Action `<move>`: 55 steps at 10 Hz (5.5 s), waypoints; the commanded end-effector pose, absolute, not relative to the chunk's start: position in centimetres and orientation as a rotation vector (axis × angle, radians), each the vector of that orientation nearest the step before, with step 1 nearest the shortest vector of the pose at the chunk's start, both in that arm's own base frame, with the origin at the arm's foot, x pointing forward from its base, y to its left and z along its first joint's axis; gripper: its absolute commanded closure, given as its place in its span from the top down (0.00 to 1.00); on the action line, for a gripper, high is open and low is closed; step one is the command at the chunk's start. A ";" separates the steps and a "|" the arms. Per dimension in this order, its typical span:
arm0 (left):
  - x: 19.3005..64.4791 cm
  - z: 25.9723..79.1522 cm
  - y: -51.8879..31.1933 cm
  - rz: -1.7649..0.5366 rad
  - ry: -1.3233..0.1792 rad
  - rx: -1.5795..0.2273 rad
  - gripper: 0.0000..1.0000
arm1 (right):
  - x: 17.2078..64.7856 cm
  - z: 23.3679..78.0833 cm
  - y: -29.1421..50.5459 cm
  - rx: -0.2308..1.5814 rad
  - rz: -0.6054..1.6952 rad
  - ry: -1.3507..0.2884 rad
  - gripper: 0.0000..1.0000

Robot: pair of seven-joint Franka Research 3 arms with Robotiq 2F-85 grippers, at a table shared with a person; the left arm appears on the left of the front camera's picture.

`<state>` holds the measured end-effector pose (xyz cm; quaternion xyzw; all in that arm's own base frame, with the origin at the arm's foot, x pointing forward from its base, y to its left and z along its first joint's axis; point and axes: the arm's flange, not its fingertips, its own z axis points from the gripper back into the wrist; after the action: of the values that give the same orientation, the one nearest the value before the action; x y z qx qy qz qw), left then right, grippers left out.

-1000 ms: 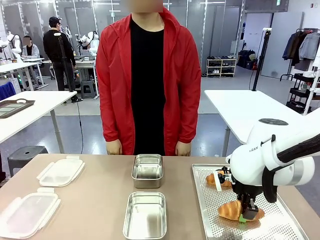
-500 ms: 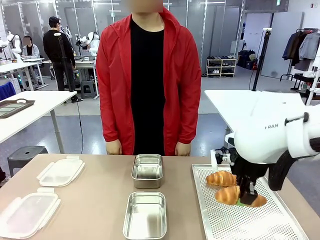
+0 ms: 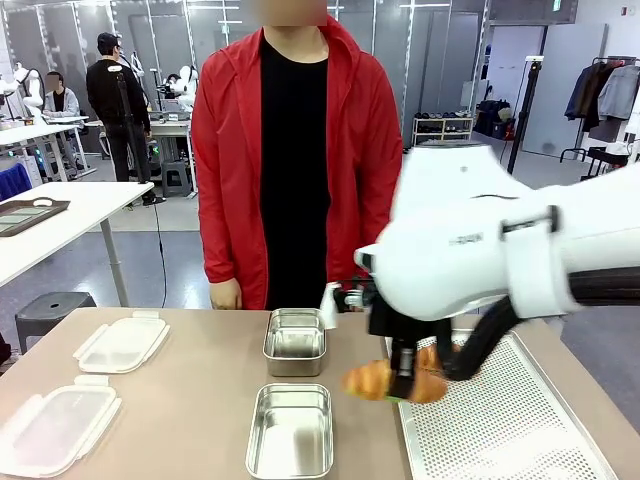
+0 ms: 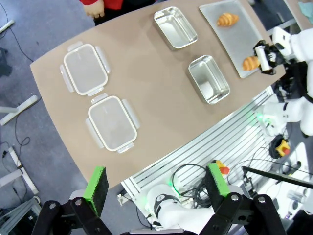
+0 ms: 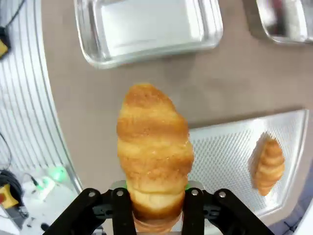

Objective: Place the bread into the airtight container.
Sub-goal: Pick up a Butter Roll and place it into an empty Airtight Container.

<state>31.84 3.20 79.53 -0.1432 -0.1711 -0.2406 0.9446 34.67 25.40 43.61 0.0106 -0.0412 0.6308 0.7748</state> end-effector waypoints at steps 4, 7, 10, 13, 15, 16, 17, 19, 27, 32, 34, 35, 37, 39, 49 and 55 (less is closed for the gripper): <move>31.7 79.6 3.2 -0.498 -0.348 -0.289 1.00 | 36.4 39.0 37.2 0.046 1.334 -0.040 0.30; 31.7 79.6 3.2 -0.498 -0.348 -0.289 1.00 | 36.7 38.0 39.6 0.038 1.343 -0.031 0.30; 31.7 79.6 3.2 -0.498 -0.348 -0.289 1.00 | 35.9 37.4 38.5 0.065 1.373 -0.014 0.30; 31.7 79.6 3.2 -0.498 -0.348 -0.289 1.00 | 36.0 37.1 39.2 0.182 1.279 -0.043 0.30; 31.7 79.6 3.2 -0.498 -0.348 -0.289 1.00 | 35.0 37.2 39.7 0.151 1.006 -0.103 0.30; 31.7 79.6 3.2 -0.498 -0.348 -0.289 1.00 | 34.6 37.2 39.7 0.151 0.885 -0.105 0.30; 31.7 79.6 3.2 -0.498 -0.348 -0.289 1.00 | 34.3 37.4 39.8 0.165 0.782 -0.100 0.30; 31.7 79.6 3.2 -0.498 -0.348 -0.289 1.00 | 34.0 36.8 40.2 0.140 0.583 -0.038 0.30; 31.7 79.6 3.2 -0.498 -0.348 -0.289 1.00 | 36.7 35.0 37.6 0.189 0.361 -0.060 1.00; 31.7 79.6 3.2 -0.498 -0.348 -0.289 1.00 | 37.7 33.0 35.2 0.111 0.336 -0.024 1.00; 31.7 79.6 3.2 -0.498 -0.348 -0.289 1.00 | 37.0 35.1 37.1 0.183 0.395 -0.049 1.00; 31.7 79.6 3.2 -0.498 -0.348 -0.289 1.00 | 37.0 35.1 37.1 0.183 0.395 -0.049 1.00; 31.7 79.6 3.2 -0.498 -0.348 -0.289 1.00 | 37.0 35.1 37.1 0.183 0.395 -0.049 1.00; 31.7 79.6 3.2 -0.498 -0.348 -0.289 1.00 | 37.0 35.1 37.1 0.183 0.395 -0.049 1.00; 31.7 79.6 3.2 -0.498 -0.348 -0.289 1.00 | 35.1 47.9 32.2 0.186 0.538 -0.226 1.00; 31.7 79.6 3.2 -0.498 -0.348 -0.289 1.00 | 32.9 60.2 19.6 0.057 0.613 -0.321 1.00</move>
<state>31.84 3.23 79.53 -0.1426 -0.1711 -0.2397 0.9450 33.44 21.52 59.52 0.0369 -0.1476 0.2832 0.9469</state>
